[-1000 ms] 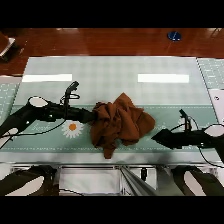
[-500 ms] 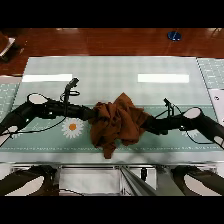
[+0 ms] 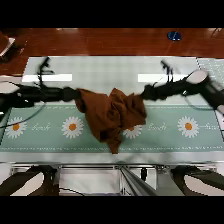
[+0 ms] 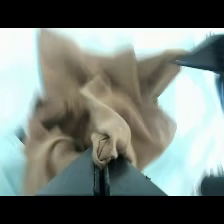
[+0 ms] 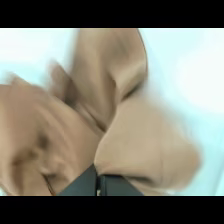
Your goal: Fold the shirts.
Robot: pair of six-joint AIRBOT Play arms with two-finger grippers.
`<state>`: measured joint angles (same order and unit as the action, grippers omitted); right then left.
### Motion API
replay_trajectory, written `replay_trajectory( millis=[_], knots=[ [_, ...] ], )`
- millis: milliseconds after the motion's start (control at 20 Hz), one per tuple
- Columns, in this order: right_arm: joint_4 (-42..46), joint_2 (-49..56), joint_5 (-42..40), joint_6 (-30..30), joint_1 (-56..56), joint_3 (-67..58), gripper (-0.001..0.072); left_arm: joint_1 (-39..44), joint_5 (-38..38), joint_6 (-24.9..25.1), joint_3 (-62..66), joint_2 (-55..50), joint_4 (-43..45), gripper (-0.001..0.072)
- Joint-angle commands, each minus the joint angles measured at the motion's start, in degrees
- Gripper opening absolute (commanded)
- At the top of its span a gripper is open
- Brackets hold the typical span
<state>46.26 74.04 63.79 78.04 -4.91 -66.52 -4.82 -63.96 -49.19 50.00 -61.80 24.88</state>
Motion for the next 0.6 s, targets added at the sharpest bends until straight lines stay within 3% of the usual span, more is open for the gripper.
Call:
replay_trajectory(
  millis=[0, 150, 300, 350, 550],
  knots=[
    [8.68, -4.85, 5.33, 2.84, 3.39, -23.71, 0.0027, -10.21, -0.55, -6.78, 10.71, 7.80, -0.11, 0.0017],
    [16.17, -10.58, 8.20, 3.63, 4.85, -40.85, 0.0027, -16.74, -0.63, -8.79, 20.63, 14.47, -0.02, 0.0017],
    [23.80, -19.28, 8.79, 4.26, 4.81, -46.69, 0.0027, -22.23, -0.59, -9.25, 28.11, 21.14, 1.27, 0.0017],
    [27.69, -22.82, 9.16, 5.09, 4.81, -46.66, 0.0027, -23.67, -0.57, -9.60, 29.90, 23.54, 3.74, 0.0017],
    [43.43, -32.74, 17.29, 9.11, 4.81, -46.66, 0.0027, -22.29, 0.15, -20.92, 31.06, 33.48, 24.24, 0.0017]
  ],
)
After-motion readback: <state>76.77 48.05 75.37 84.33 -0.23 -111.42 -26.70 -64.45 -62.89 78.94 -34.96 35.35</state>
